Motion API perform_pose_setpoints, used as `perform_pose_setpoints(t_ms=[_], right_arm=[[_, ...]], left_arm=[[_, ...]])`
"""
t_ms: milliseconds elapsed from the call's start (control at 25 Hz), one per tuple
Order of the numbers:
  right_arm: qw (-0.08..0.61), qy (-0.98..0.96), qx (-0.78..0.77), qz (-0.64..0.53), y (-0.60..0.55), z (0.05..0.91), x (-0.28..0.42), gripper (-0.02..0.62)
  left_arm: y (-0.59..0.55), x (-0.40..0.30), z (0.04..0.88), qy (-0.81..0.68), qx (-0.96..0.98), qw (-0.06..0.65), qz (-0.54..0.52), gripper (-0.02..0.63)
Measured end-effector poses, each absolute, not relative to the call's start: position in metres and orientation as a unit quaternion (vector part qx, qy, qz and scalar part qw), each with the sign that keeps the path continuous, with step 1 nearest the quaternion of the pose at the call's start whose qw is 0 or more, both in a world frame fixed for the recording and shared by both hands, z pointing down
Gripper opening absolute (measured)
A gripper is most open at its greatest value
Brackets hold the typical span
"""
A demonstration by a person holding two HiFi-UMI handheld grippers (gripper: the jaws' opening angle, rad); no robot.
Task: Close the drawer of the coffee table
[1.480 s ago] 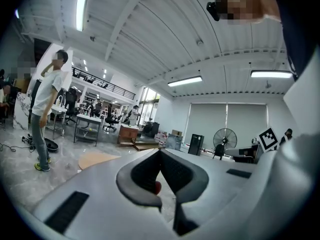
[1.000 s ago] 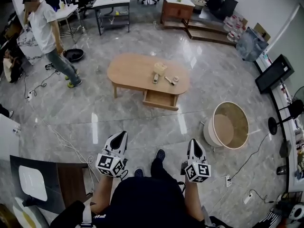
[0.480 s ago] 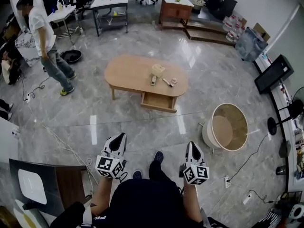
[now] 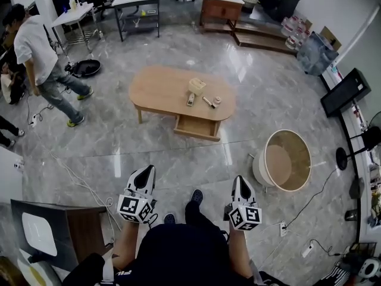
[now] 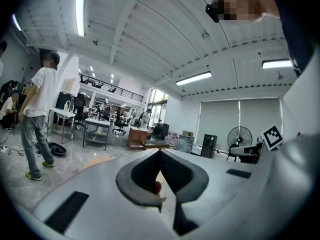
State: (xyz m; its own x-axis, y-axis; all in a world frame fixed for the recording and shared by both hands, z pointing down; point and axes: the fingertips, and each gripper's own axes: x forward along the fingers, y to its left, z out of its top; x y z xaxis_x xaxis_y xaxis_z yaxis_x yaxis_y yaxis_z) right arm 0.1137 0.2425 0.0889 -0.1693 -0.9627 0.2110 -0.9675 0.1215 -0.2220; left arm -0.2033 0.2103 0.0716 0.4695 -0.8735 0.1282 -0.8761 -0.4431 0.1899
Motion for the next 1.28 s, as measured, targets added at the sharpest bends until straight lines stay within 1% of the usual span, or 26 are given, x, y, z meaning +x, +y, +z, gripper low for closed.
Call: perform_pose_setpoints(t_ms=[160, 480, 720, 1280], right_arm=[[0.007, -0.752, 0.640, 0.155, 0.214, 0.090, 0.131, 0.026], [0.008, -0.776, 0.615, 0.143, 0.143, 0.081, 0.172, 0.026], [0.009, -0.790, 0.596, 0.145, 0.109, 0.083, 0.190, 0.026], [0.019, -0.798, 0.583, 0.150, 0.076, 0.096, 0.191, 0.026]], left_arm=[[0.186, -0.189, 0.071, -0.521, 0.846, 0.112, 0.006, 0.025], [0.129, -0.139, 0.058, -0.534, 0.840, 0.096, 0.003, 0.025], [0.113, -0.114, 0.055, -0.552, 0.828, 0.095, 0.001, 0.025], [0.088, -0.120, 0.054, -0.580, 0.810, 0.086, -0.002, 0.025]])
